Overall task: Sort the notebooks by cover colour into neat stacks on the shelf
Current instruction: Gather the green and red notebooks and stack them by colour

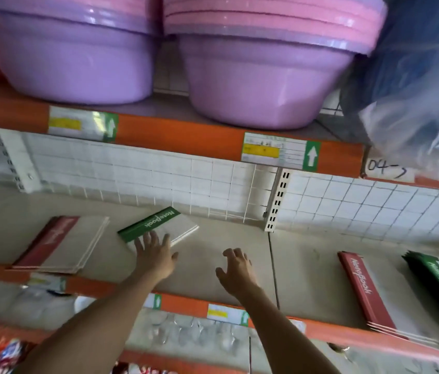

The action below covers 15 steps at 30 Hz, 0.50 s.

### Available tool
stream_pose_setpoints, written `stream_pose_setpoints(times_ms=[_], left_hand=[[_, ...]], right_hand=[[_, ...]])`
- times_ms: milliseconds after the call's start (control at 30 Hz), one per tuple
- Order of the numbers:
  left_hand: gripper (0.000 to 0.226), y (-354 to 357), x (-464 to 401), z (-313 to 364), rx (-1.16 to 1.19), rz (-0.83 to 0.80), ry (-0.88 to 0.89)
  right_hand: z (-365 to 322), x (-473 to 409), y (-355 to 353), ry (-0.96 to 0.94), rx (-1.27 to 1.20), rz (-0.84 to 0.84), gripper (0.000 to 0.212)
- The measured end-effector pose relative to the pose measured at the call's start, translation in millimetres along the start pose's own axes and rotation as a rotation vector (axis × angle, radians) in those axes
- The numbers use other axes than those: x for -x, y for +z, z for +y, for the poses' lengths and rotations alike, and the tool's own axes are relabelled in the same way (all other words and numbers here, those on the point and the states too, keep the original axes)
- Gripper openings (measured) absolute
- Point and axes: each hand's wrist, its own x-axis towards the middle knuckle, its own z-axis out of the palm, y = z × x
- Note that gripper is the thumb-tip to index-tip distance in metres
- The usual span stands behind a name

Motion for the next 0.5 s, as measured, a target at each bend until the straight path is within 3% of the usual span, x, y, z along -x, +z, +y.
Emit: stream_pose_setpoints(times_ms=[100,233,300,400,500], left_hand=[[0.051,7,-3,-13,-0.003,0.071,0.123],[0.029,4,8,4,0.282,0.280,0.531],[0.029,2,7,7,0.335,0.347,0.612],[0.036,1,2,-1,0.336,0.277,0.436],[0.048,11,-6,-20,0.185,0.158,0.190]], right_hand=[[-28,-1,19,0.050,-0.041,0.082,0.048],[-43,5,37,0.103,-0.023,0.177,0.040],[-48,5,35,0.130,-0.039,0.202,0.039],[-56,5,38,0.142,-0.025,0.137,0.046],[-59,8,47,0.087,0.074,0.090,0.046]])
